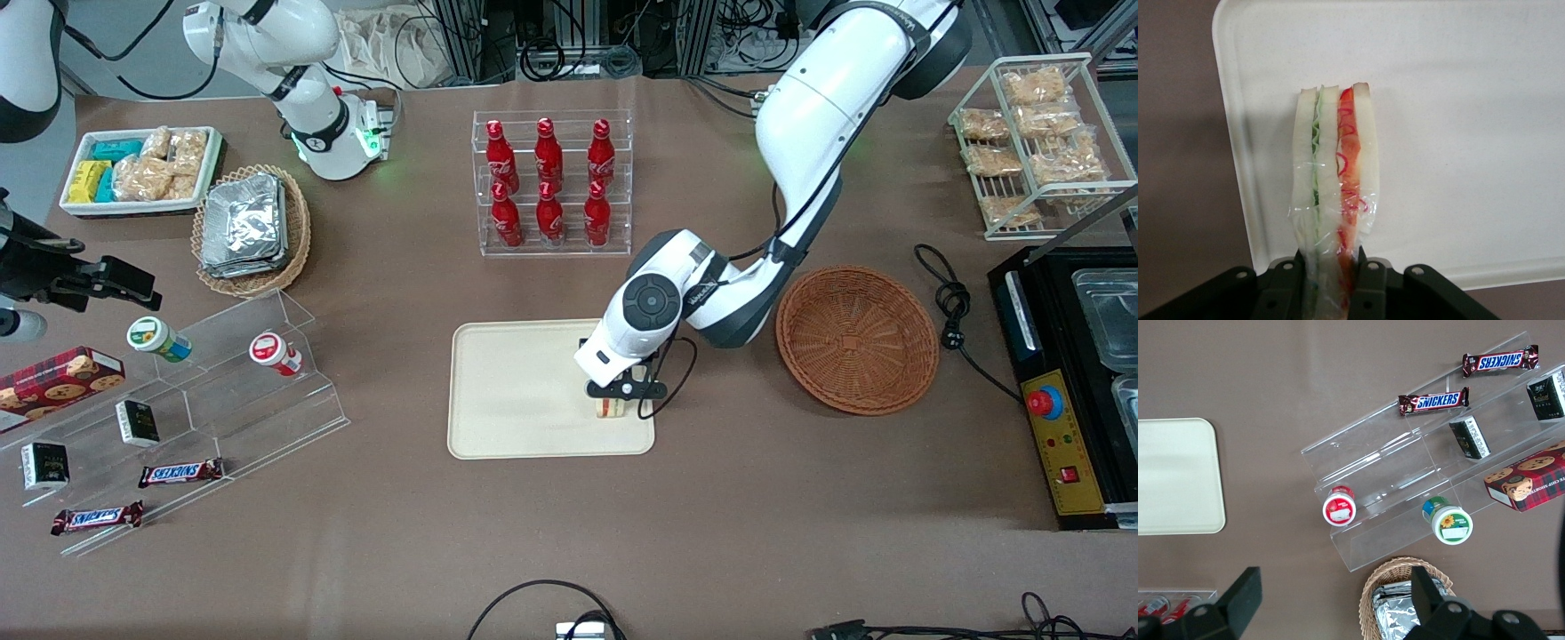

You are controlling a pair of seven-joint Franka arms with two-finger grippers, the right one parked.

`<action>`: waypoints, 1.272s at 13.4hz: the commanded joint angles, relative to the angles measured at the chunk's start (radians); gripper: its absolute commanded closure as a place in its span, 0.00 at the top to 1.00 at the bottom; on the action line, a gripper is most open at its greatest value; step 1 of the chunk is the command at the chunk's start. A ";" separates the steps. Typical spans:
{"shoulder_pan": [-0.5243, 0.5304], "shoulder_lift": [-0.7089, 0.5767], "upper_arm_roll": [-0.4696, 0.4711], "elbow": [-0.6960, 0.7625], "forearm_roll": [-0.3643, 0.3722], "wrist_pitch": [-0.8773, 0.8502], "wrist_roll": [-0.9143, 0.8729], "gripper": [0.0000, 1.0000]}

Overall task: Place sandwich from basket to tray
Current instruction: 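Lower the sandwich onto the cream tray and open the left gripper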

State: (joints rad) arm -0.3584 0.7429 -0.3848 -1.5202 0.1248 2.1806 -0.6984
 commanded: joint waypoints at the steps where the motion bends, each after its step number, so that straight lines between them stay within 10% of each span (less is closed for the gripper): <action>1: -0.017 0.030 0.007 0.038 0.023 0.001 -0.026 0.31; 6: -0.019 0.046 0.006 0.038 0.052 0.001 -0.047 0.98; 17: -0.016 -0.065 0.011 0.249 0.062 -0.260 -0.147 1.00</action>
State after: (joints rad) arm -0.3805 0.7357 -0.3813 -1.2808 0.1680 1.9786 -0.8185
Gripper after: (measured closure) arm 0.000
